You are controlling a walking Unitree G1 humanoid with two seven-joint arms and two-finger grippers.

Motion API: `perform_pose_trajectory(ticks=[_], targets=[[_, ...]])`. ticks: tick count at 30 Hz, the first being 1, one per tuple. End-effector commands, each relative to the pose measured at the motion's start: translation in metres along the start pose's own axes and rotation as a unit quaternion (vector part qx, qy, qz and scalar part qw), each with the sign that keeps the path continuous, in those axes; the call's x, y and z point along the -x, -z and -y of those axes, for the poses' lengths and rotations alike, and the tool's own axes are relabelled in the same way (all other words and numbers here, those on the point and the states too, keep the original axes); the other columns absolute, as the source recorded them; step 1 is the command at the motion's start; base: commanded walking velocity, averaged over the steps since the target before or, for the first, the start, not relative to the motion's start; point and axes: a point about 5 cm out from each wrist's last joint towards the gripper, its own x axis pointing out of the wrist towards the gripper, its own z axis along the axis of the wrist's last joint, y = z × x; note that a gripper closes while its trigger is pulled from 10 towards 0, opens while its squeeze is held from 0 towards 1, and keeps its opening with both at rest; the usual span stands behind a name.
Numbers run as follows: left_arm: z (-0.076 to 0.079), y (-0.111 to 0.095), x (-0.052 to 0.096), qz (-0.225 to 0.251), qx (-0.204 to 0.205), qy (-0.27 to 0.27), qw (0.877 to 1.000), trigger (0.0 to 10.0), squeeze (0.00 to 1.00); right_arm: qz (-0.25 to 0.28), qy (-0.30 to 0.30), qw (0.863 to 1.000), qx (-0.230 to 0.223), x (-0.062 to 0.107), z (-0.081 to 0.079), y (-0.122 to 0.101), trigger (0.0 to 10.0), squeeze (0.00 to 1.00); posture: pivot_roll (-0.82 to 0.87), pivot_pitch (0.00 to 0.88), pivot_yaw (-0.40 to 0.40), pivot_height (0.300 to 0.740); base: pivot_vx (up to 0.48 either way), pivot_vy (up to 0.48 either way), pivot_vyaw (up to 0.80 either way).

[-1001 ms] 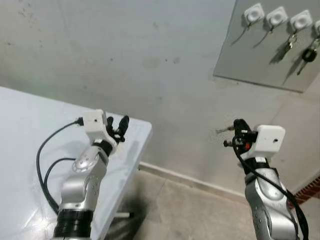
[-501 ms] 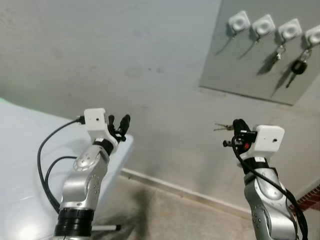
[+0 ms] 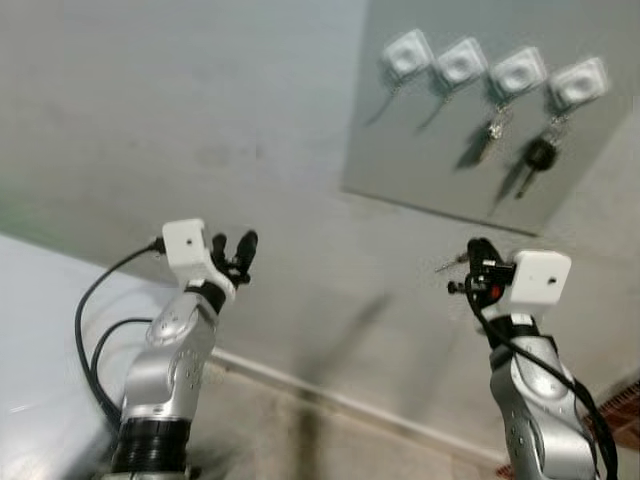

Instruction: Hang keys on a hook

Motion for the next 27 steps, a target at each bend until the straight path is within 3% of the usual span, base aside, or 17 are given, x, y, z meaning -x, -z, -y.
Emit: perform_pose_trajectory(ticks=[1,12,18,22,27], targets=[[-0.008,-0.009,0.001,0.025,-0.006,-0.022,0.999,10.0,0.0,0.004,-0.014,1.0,-0.008,-0.001,-0.007,-0.002,10.0,0.0,0.02,0.086,-0.012,0.74,0.0,0.0,0.0],[-0.003,-0.012,0.0,0.027,0.008,-0.015,0.999,10.0,0.0,0.002,-0.025,1.0,-0.01,-0.001,-0.009,-0.003,10.0,0.0,0.02,0.087,-0.013,0.74,0.0,0.0,0.0],[0.015,-0.02,-0.004,0.033,0.0,0.035,0.999,10.0,0.0,0.005,-0.068,0.998,-0.012,-0.005,-0.02,-0.007,10.0,0.0,0.02,0.084,-0.013,0.74,0.0,0.0,0.0],[0.039,-0.03,-0.013,0.042,-0.013,0.095,0.994,10.0,0.0,0.018,-0.118,0.993,-0.017,-0.017,-0.033,-0.015,10.0,0.0,0.02,0.085,-0.014,0.74,0.0,0.0,0.0],[0.052,-0.038,-0.018,0.051,-0.016,0.123,0.991,10.0,0.0,0.031,-0.144,0.989,-0.013,-0.029,-0.042,-0.022,10.0,0.0,0.02,0.082,-0.011,0.74,0.0,0.0,0.0]])
